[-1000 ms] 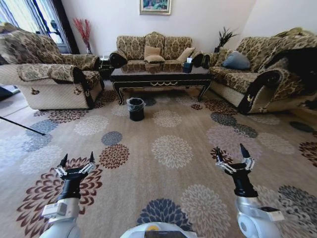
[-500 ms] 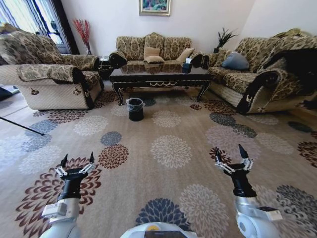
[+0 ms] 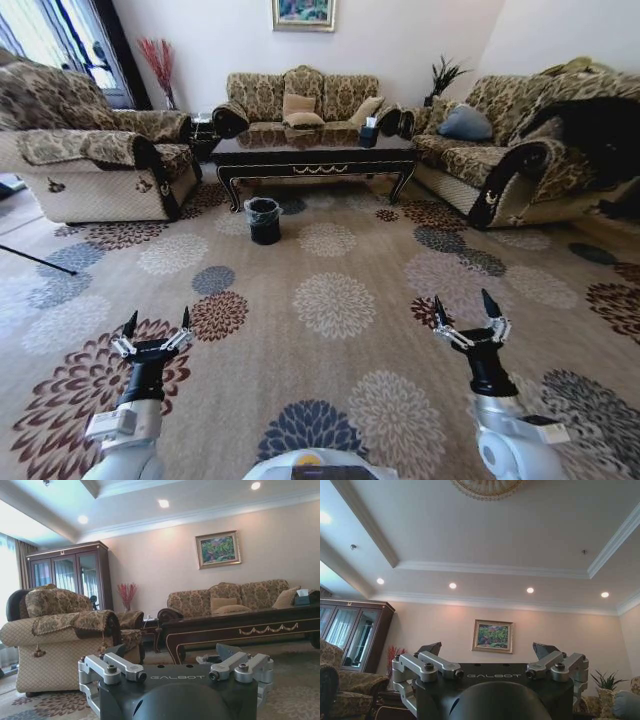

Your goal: Move to the front of the table and pick up the trash from the floor, then place it into the trash bin.

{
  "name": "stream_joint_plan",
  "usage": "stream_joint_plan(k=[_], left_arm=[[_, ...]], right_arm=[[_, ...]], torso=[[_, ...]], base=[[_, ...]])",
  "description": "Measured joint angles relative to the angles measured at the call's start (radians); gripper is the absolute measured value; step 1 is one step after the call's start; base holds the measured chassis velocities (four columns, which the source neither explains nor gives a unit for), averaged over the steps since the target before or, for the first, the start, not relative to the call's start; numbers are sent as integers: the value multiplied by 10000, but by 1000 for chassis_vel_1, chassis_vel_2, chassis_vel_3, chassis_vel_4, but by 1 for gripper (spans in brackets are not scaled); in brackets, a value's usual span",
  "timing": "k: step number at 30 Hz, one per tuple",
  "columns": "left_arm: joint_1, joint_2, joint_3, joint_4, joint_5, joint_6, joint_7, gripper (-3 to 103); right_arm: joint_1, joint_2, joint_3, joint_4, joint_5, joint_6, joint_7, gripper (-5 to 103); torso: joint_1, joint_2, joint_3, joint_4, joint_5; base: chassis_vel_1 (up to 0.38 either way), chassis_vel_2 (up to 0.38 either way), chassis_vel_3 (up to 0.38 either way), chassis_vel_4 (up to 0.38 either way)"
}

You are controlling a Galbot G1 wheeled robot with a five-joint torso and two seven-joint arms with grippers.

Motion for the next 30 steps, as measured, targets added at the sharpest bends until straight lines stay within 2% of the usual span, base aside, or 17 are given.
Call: stream_joint_plan(k=[8,16,26,30], left_arm=[[3,-54,17,28,43,-13,0,100],[-431,-122,-213,498,507,-699,-430,100],[-510,-151,-215,564,451,-800,-538,100],[-555,-106,-231,553,432,-803,-501,100]], right_arm=[[17,3,-26,-32,7,63,-47,100],[40,-4,-1,-55,24,93,5,100],[9,30,10,86,12,46,343,100],[-167,-70,81,361,-41,-191,544,100]], torso=[[0,0,0,0,2],[0,0,0,0,1],[0,0,0,1,2],[0,0,0,-2,2]], base=[[0,0,0,0],[0,0,0,0],[0,0,0,0],[0,0,0,0]])
